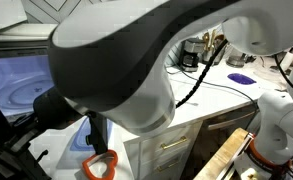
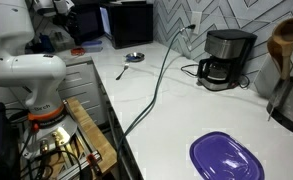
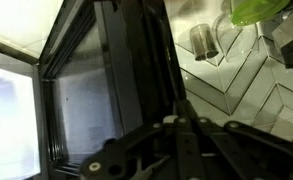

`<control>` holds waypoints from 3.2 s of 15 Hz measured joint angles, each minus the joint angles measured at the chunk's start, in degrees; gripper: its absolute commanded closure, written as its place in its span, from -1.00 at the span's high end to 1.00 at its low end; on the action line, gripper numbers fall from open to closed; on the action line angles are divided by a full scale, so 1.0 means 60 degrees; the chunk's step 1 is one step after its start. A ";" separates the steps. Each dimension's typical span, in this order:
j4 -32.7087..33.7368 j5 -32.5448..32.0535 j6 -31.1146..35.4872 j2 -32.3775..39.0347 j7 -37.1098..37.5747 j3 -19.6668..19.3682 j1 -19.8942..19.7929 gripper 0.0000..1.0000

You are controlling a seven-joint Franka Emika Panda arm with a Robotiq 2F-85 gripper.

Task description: Close the microwave door

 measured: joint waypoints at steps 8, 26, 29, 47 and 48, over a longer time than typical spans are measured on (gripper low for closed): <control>-0.0508 0.0004 0.0995 -0.0160 0.0128 -0.0054 -0.0028 -1.00; -0.2485 -0.0651 0.3956 -0.1014 0.1607 -0.0358 -0.0186 -1.00; -0.2608 -0.0567 0.4466 -0.1013 0.1597 -0.0456 -0.0203 -1.00; -0.4236 0.7147 0.3694 -0.3452 -0.5561 -0.0286 0.0507 -0.98; -0.4236 0.7299 0.3698 -0.3484 -0.5767 -0.0292 0.0570 -0.98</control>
